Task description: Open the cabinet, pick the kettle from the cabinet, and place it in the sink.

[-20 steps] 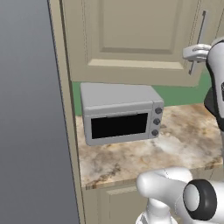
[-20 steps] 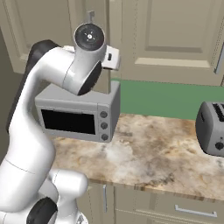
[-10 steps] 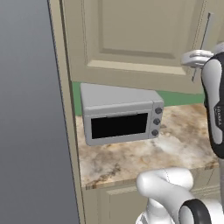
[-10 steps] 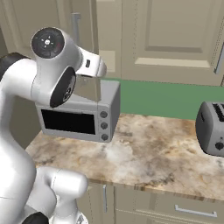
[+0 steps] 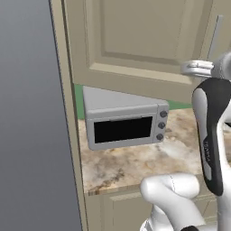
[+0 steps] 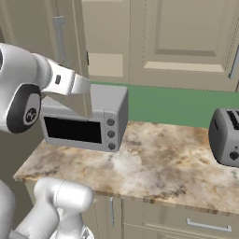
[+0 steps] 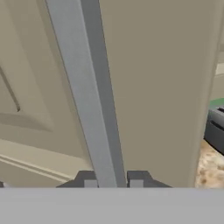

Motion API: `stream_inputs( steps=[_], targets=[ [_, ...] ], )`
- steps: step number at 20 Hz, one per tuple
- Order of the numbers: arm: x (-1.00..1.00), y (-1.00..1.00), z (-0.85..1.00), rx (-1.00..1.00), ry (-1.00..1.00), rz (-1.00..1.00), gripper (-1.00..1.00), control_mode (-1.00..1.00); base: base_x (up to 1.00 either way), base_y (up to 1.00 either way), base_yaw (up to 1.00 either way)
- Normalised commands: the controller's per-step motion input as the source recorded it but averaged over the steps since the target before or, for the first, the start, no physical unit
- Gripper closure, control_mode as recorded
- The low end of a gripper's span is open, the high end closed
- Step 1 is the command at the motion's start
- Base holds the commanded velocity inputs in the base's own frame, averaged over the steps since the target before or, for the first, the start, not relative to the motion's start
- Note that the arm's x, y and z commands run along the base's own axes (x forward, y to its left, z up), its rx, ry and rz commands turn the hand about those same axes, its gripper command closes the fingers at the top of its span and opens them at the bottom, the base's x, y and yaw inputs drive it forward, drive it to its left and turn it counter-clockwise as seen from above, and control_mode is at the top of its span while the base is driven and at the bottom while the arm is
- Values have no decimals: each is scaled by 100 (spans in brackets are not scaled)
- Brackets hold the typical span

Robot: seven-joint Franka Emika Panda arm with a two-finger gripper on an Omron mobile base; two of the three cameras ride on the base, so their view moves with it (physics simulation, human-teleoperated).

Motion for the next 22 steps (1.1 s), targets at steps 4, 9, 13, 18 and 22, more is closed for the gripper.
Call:
stream_inputs(
  steps=[4, 9, 13, 18, 22],
  targets=[
    [-44, 36, 0, 0, 0, -19, 100, -100, 0, 0, 0],
    [-43, 40, 0, 0, 0, -20, 100, -100, 0, 0, 0],
    [-38, 42, 0, 0, 0, -18, 100, -100, 0, 0, 0],
    [-31, 36, 0, 0, 0, -13, 100, -100, 0, 0, 0],
    [-21, 33, 0, 0, 2, -8, 100, -100, 0, 0, 0]
  ],
)
